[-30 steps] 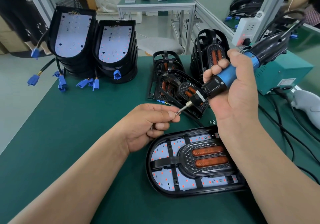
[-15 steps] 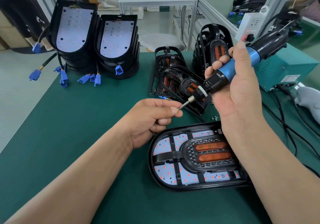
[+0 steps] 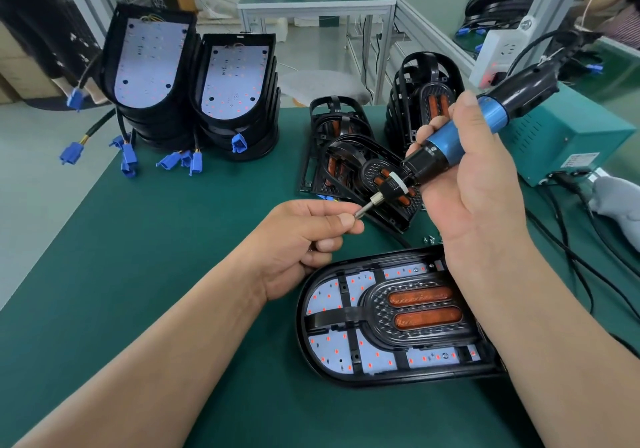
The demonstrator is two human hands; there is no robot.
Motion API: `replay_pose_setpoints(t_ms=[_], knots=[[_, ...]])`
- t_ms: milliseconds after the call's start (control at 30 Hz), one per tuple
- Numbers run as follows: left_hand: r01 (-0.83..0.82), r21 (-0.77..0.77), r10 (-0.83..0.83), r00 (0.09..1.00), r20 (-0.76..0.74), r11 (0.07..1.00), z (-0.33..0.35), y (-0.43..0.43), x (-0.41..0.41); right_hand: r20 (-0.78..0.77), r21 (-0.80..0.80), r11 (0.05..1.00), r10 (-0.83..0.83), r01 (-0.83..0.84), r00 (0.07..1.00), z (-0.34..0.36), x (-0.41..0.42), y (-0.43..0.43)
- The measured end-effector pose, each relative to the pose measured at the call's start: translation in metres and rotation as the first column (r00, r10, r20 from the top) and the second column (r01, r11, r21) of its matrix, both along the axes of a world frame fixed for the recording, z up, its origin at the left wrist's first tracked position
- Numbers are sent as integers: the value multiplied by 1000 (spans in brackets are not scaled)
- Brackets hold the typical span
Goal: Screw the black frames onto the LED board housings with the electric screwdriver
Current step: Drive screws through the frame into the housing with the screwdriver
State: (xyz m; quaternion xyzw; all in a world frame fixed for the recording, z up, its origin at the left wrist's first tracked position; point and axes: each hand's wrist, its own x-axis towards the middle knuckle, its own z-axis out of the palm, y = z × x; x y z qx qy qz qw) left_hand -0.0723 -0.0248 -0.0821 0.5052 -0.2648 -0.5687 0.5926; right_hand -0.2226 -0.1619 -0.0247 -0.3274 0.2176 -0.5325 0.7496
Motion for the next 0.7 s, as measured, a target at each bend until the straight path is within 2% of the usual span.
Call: replay_pose_setpoints(t_ms=[300, 533, 700], knots=[[3, 7, -3, 1000, -11, 1000, 3, 0, 0, 44, 54, 999, -9, 6, 999, -1, -1, -3], [21, 77, -18, 999, -31, 997, 9, 1, 3, 78, 77, 997, -17, 11, 997, 2, -3, -2], [102, 150, -129, 975, 180, 983, 19, 12, 18, 102, 56, 998, 23, -29, 995, 8, -10, 2]])
